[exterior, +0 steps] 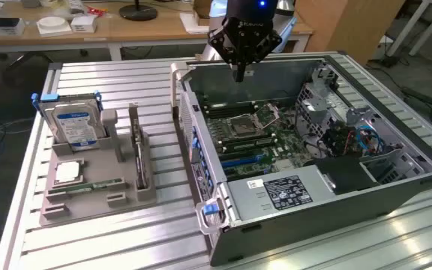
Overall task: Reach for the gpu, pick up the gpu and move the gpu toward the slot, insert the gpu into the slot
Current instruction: 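Reach for the gpu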
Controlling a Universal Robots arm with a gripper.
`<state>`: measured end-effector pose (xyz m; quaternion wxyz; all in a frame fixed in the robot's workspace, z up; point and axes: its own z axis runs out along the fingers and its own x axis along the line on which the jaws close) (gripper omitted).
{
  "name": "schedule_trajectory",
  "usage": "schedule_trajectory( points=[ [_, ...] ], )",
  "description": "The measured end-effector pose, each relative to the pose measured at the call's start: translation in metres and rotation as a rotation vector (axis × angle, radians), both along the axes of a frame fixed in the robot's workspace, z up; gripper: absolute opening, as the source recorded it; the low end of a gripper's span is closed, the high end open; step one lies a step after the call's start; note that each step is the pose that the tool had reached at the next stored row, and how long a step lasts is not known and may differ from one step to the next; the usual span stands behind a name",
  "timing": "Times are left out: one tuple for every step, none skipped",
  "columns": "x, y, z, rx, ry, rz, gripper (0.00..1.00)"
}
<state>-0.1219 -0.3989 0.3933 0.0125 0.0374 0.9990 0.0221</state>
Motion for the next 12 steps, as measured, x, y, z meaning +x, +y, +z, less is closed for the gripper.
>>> schedule_trajectory(
  points=[
    [0.0, 0.0, 0.0, 0.0, 0.0, 0.0, 0.1],
    [0.0, 0.0, 0.0, 0.0, 0.0, 0.0, 0.1],
    [0.0, 0.0, 0.0, 0.0001, 0.0, 0.0, 0.1],
    [0.0, 0.0, 0.0, 0.0, -0.0001, 0.0, 0.1],
    [0.0, 0.0, 0.0, 0.0001, -0.0001, 0.0, 0.1],
    [0.0, 0.0, 0.0, 0.0, -0.0001, 0.0, 0.1],
    [0.0, 0.0, 0.0, 0.0, 0.0, 0.0, 0.1],
    [-0.0001, 0.0, 0.0, 0.0, 0.0, 0.0, 0.1],
    [-0.0006, 0.0, 0.0, 0.0, -0.0001, 0.0, 0.1],
    [-0.0018, 0.0, 0.0001, -0.0001, 0.0, 0.0, 0.1],
    [-0.003, 0.0, 0.0, -0.0001, 0.0, 0.0, 0.1],
    [-0.0044, 0.0, 0.0, 0.0, 0.0, 0.0, 0.1]
  ],
)
